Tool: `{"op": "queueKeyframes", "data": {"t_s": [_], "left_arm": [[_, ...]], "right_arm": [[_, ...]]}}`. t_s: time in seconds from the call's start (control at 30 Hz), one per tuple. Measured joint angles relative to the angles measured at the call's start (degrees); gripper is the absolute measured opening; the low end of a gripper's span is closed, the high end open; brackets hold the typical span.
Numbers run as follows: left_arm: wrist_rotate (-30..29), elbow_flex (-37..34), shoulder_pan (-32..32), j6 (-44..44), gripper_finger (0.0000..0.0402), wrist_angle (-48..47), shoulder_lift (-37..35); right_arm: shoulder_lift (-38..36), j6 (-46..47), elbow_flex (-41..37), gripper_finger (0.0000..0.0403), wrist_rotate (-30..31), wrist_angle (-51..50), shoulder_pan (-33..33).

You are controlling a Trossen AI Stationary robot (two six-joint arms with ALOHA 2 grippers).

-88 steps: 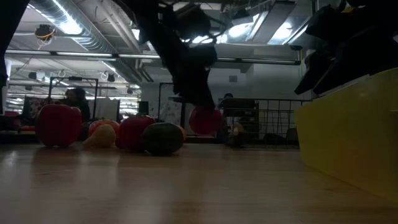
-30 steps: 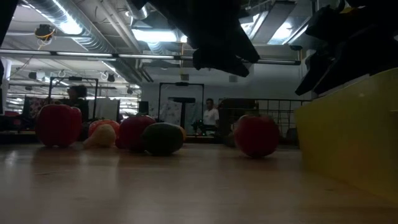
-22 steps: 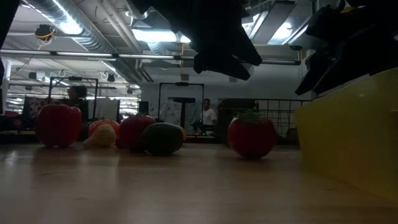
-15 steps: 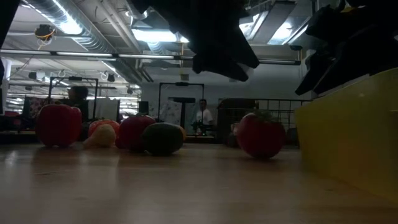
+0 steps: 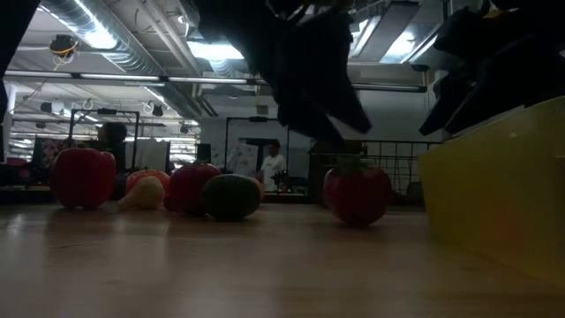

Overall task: Sort produce into baskets
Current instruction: Put the top red tomato into the yellow bin

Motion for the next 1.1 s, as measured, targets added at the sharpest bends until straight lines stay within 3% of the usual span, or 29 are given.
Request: {"op": "queueKeyframes", "data": {"t_s": [0.7,1.1], "left_arm": [[-0.4,0.0,0.0,8.3,0.0398,6.2,6.9],[-0.8,0.0,0.2,7.0,0.0391,6.4,10.5]], "right_arm": [[0.0,0.0,0.0,0.0376,0.0,0.1,0.0],[0.0,0.0,0.0,0.0376,0.0,0.0,0.0]]}}
